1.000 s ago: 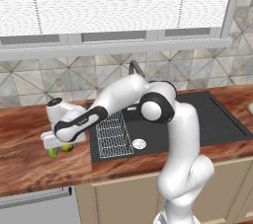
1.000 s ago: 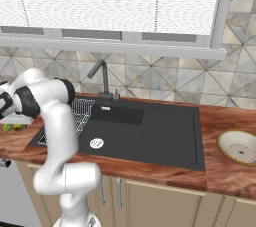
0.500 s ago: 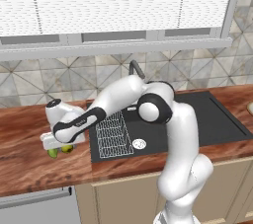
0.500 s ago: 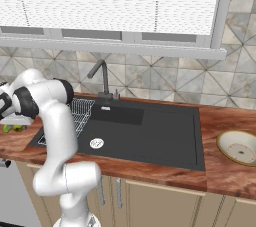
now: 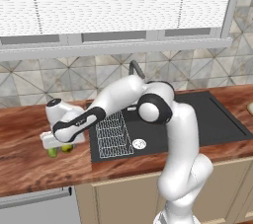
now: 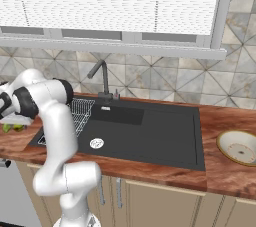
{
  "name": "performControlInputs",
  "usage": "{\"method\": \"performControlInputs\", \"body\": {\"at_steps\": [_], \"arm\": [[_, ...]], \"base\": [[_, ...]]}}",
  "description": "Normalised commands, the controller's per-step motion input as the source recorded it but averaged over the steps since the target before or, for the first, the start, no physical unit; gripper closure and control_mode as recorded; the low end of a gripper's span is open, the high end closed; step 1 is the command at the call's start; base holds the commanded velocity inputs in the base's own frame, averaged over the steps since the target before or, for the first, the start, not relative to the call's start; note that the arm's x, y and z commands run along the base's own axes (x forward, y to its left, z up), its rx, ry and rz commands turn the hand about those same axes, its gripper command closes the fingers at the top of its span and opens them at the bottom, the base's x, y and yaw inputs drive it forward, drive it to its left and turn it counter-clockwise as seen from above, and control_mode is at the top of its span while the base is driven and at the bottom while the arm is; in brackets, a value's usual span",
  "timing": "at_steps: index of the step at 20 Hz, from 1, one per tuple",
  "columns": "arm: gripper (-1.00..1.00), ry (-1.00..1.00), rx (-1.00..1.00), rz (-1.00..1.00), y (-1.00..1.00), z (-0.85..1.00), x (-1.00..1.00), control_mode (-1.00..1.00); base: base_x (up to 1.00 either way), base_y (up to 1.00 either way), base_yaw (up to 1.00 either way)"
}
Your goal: Remove the mango and pear from the sink. Then move the bowl and cup from the counter to the sink for washing.
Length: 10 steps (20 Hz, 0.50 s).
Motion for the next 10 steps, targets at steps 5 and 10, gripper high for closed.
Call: {"method": "performControlInputs", "body": {"at_steps": [5,10], "arm": [[-1.0,0.0,0.04,0.0,-0.15,0.01,-0.01,-1.0],[-1.0,0.0,0.03,0.0,-0.12,0.08,-0.03,-1.0]], "base": [[0.0,0.0,0.0],[0.0,0.0,0.0]]}}
